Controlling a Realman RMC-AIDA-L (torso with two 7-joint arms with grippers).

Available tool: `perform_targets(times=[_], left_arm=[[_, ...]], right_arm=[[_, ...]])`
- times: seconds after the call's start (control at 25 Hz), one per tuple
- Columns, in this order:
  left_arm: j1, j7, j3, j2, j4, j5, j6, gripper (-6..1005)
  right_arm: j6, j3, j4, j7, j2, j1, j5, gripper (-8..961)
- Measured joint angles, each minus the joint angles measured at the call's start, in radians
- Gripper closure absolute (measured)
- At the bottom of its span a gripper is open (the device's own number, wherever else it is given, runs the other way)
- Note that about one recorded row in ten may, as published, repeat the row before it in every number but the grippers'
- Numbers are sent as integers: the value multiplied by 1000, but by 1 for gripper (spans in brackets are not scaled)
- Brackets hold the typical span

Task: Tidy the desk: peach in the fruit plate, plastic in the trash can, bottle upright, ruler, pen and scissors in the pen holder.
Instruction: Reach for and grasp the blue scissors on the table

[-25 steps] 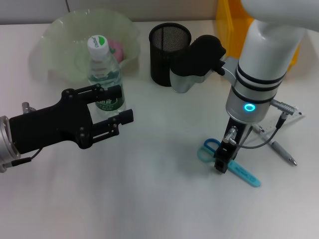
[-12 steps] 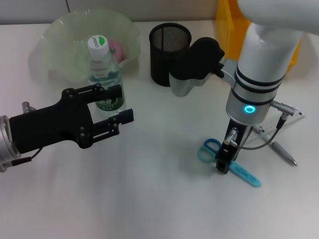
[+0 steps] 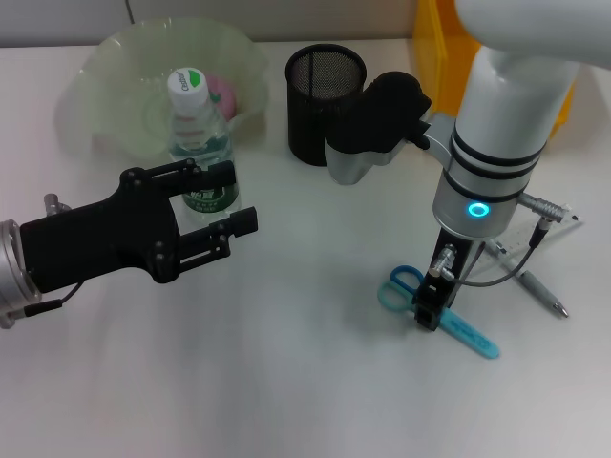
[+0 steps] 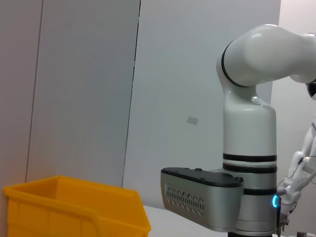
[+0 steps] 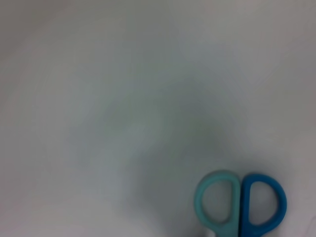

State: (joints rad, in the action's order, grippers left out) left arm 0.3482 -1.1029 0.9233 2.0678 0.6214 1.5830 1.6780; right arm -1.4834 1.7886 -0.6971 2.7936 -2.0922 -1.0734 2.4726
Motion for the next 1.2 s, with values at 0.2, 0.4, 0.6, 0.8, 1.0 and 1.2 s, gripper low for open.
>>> perform_targets(times=[0.2, 0.4, 0.6, 0.8, 1.0, 1.2], left_arm=[[2, 0, 0, 0, 0, 0, 0, 409], [3, 0, 0, 0, 0, 0, 0, 409], [5, 0, 0, 0, 0, 0, 0, 409], [5, 0, -5, 0, 0, 0, 0, 409], [5, 0, -17, 0, 0, -8, 3, 409], [2, 0, -57, 0, 0, -13, 10, 409]], right_arm=[[0, 1, 0, 0, 0, 0, 0, 619], [2, 2, 1, 0, 0, 2, 0, 645], [2, 3, -1, 0, 0, 2, 0, 672], [4, 4, -38, -1, 0, 20, -1, 678], [-1, -4, -95, -1, 0, 52, -2, 678], [-5, -7, -121, -1, 1, 82, -1, 679]])
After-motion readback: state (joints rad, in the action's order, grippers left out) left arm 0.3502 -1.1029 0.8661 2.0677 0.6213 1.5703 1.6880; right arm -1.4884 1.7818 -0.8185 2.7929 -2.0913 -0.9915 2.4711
